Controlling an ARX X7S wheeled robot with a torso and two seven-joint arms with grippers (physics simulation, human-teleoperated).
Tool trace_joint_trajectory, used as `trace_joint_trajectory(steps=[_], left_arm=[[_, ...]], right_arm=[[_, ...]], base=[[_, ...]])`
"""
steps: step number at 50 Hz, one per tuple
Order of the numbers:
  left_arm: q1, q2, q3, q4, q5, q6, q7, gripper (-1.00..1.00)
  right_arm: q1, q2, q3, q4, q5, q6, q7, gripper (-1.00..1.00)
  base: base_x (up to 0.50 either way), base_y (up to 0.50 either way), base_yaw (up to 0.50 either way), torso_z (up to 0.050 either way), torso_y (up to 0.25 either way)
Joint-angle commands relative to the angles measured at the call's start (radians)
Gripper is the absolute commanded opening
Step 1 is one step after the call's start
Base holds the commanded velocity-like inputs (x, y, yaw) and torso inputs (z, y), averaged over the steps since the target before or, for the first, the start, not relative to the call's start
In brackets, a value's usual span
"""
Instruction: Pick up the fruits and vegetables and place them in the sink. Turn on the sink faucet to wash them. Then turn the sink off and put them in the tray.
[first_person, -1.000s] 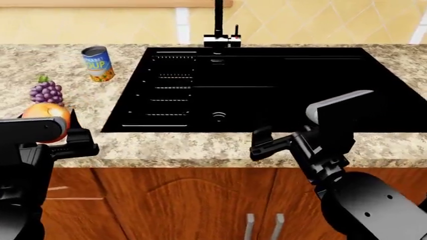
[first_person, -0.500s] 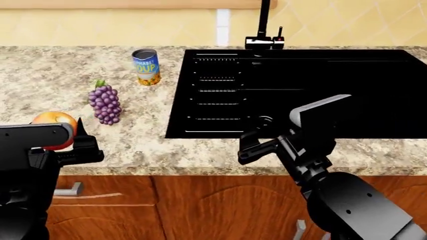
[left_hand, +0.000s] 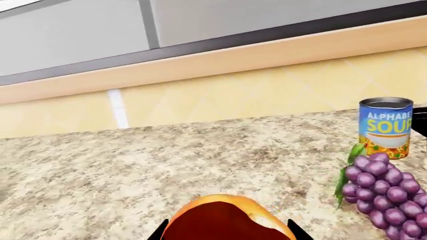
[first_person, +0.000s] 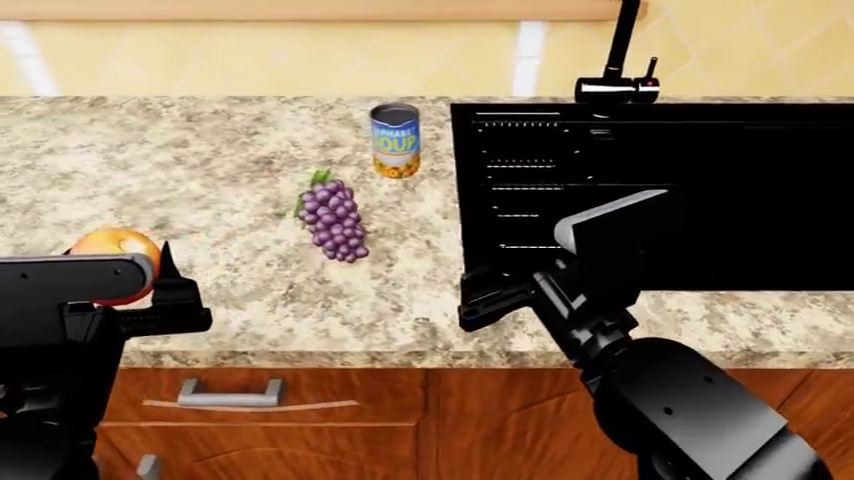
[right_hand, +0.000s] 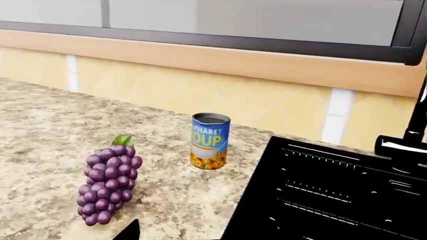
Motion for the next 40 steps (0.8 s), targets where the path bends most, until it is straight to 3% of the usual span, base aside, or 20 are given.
trace_joint_trajectory(steps=[1, 14, 25, 33, 40], left_arm=[[0.01, -0.005, 0.003, -0.001, -0.008, 0.015, -0.005, -1.0], [0.014, -0.009, 0.008, -0.001, -0.009, 0.022, -0.003, -1.0], [0.02, -0.014, 0.015, -0.001, -0.008, 0.03, 0.0, -1.0], [0.022, -0.016, 0.019, -0.004, -0.008, 0.036, 0.002, -1.0], [0.025, -0.018, 0.02, -0.006, -0.009, 0.041, 0.004, -1.0]], right_arm=[[0.006, -0.008, -0.013, 0.023, -0.004, -0.009, -0.007, 1.0], [0.01, -0.016, -0.021, 0.043, -0.006, -0.023, -0.013, 1.0], [0.004, -0.026, -0.005, 0.055, 0.012, -0.043, -0.018, 1.0], [0.028, -0.025, -0.013, 0.074, 0.056, 0.042, -0.01, 1.0], [0.166, -0.055, 0.012, 0.17, 0.156, 0.222, 0.005, 1.0]], base=[[0.07, 0.5, 0.0, 0.0, 0.0], [0.09, 0.5, 0.0, 0.0, 0.001], [0.45, 0.39, 0.0, 0.0, 0.0], [0.06, 0.01, 0.0, 0.0, 0.001], [0.0, 0.0, 0.0, 0.0, 0.0]])
